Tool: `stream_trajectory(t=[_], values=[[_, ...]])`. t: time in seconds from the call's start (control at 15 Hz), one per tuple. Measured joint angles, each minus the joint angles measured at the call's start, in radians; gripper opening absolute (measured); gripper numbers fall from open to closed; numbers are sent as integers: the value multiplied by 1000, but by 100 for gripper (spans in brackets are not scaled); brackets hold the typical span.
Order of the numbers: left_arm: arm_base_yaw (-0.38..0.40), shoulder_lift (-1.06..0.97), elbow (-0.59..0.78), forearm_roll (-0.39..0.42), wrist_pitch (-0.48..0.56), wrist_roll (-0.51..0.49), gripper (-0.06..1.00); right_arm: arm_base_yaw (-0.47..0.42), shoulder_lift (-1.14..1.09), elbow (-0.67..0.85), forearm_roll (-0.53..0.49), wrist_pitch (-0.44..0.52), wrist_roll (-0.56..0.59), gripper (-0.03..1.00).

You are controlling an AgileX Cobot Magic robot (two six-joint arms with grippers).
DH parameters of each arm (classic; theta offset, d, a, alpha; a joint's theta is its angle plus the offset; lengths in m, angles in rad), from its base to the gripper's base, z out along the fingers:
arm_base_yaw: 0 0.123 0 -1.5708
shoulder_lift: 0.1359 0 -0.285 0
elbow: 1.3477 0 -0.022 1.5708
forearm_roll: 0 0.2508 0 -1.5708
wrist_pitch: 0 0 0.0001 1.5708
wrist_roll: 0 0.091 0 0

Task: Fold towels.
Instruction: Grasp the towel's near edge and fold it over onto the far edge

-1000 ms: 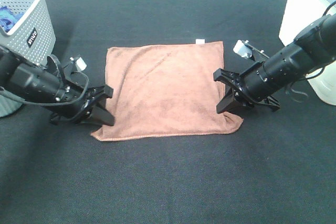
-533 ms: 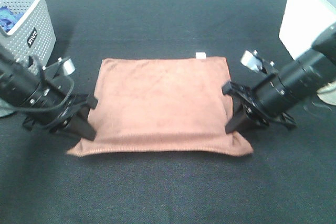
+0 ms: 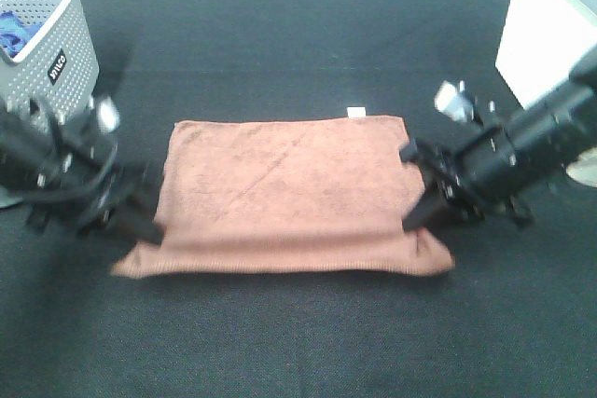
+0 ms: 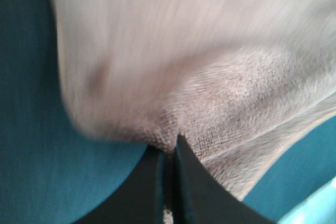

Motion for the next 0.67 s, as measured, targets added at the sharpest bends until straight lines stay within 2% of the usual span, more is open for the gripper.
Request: stream_trajectory(t=[0.27, 0.53, 0.67], values=[[0, 17, -164, -29, -103, -37, 1, 0, 46, -248, -17, -36, 0, 0], [0, 138, -344, -28, -142, -44, 1, 0, 213, -506, -38, -36, 9, 0], [0, 211, -424, -24, -179, -44, 1, 0, 303, -627, -81, -36, 38, 0]])
